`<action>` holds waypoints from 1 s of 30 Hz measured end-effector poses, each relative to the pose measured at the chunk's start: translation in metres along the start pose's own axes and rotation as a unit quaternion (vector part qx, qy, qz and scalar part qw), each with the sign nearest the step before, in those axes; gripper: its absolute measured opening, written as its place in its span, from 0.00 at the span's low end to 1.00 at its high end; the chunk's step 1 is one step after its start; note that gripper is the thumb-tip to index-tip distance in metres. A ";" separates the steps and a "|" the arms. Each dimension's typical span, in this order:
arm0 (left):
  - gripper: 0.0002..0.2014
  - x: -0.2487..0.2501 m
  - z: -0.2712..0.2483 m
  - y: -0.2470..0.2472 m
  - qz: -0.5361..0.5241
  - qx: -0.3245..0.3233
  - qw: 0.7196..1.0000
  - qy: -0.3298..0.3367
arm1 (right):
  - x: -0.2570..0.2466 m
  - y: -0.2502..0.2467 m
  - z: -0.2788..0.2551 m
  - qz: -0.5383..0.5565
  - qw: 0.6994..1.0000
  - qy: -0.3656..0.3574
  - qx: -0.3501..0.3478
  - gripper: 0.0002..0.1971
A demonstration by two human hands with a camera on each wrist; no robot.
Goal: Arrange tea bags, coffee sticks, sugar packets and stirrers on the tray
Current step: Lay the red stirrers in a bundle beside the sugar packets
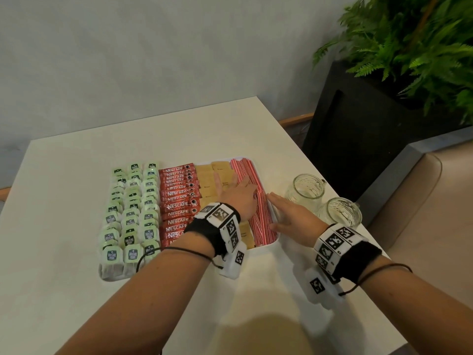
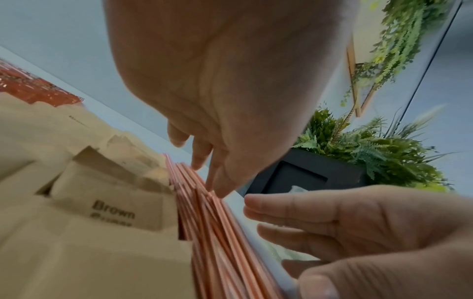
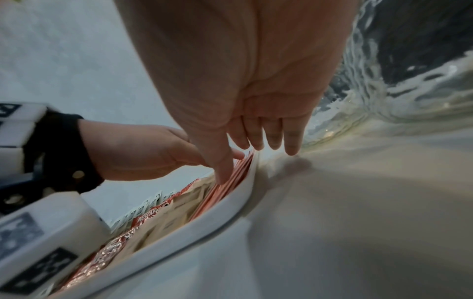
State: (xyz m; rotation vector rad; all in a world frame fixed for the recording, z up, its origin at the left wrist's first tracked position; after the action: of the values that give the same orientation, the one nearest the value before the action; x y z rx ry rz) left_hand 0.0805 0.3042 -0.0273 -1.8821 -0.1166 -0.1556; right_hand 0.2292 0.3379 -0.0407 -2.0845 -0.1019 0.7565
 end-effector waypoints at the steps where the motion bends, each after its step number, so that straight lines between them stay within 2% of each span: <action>1: 0.29 0.000 -0.002 0.000 0.001 0.000 1.000 -0.001 | -0.001 0.000 0.001 -0.007 1.000 -0.002 0.000 0.42; 7: 0.49 0.010 -0.018 0.015 0.054 -0.075 0.996 -0.002 | -0.006 0.006 0.007 -0.076 0.996 -0.024 -0.040 0.46; 12: 0.50 0.010 -0.022 0.025 0.053 -0.072 0.996 0.003 | -0.006 0.007 0.011 -0.108 0.992 -0.014 -0.061 0.45; 20: 0.56 0.006 -0.027 0.028 0.070 -0.073 0.995 -0.004 | -0.008 0.004 0.012 -0.115 0.991 -0.015 -0.060 0.44; 25: 0.55 0.007 -0.026 0.025 0.075 -0.046 0.996 -0.020 | -0.007 0.004 0.012 -0.084 0.994 -0.014 -0.061 0.47; 30: 0.39 0.003 -0.011 0.013 0.024 -0.007 0.999 -0.036 | -0.002 0.004 0.009 -0.039 0.999 -0.012 -0.033 0.44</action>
State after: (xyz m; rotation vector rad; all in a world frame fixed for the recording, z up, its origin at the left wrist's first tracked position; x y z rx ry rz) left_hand 0.0855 0.2893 -0.0355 -1.9033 -0.1205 -0.0553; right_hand 0.2219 0.3416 -0.0463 -2.1218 -0.2229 0.7414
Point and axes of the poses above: each hand's wrist, its own z-axis towards the middle knuckle, its own y-axis out of the palm, x = y × z, the point moved 3 cm from there along z, towards the middle knuckle, and after that the axes turned 14 degrees about y, right-handed, at the moved point
